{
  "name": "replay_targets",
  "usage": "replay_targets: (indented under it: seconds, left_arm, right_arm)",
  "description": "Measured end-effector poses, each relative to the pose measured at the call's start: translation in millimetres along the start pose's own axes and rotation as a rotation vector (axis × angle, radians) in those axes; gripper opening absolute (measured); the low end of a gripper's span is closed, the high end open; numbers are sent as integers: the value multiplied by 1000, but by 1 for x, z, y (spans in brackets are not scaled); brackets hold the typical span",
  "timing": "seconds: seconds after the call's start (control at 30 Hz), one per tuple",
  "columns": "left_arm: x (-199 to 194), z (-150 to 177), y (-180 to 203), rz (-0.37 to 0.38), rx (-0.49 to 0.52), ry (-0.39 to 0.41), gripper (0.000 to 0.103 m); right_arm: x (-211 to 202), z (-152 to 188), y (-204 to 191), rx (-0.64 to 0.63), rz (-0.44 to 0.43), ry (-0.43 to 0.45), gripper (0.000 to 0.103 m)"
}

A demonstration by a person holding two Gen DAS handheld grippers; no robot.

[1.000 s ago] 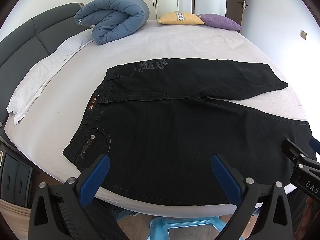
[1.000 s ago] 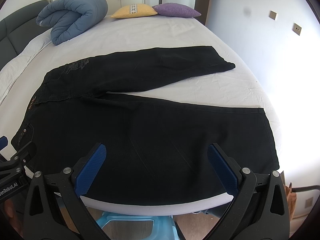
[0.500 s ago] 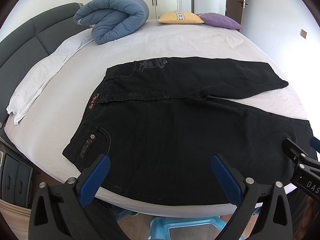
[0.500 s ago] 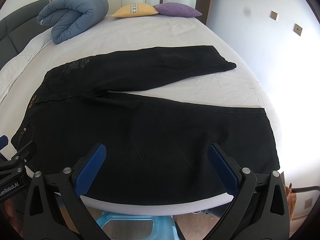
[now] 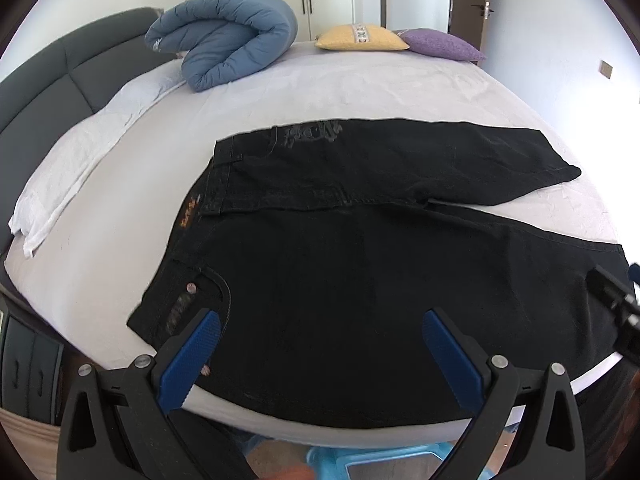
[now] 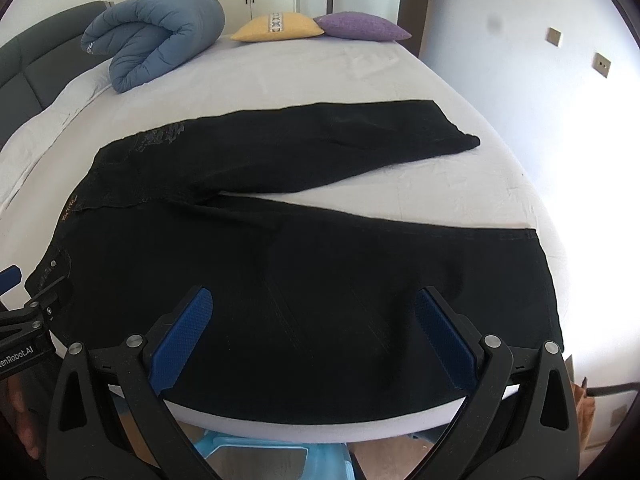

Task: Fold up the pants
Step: 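Grasp the jeans waistband with the left gripper while the right gripper grasps beside it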

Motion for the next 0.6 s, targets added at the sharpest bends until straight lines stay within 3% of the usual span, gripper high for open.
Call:
replay_targets:
  seconds: [0.17,0.33,0.43,0.6]
  left_arm:
    - [-16,-11,-7,-13,71,216,103]
    - [-5,-36,-32,-121,-9,196,103]
    - [15,-60,-59,-59,-106,139,103]
    - [64,-122,-86,-32,-23,136,103]
  right_arm:
    - [-14,-29,8,-15,-37,185,103]
    - [-8,-71,23,8,-147,255,103]
    - [4,-102,31,26,-196,259,103]
    - [39,-161,38,-47,-207,226,103]
Point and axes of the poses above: each gripper's, at about its wrist camera, not at the fingertips, and x roughly the way its jaws point, y to its right, z to its underside, the point moved 2 cm from there along x, roughly the way its jaws point, and after that the axes turned 4 degrees about -x, right-handed, at the moved point
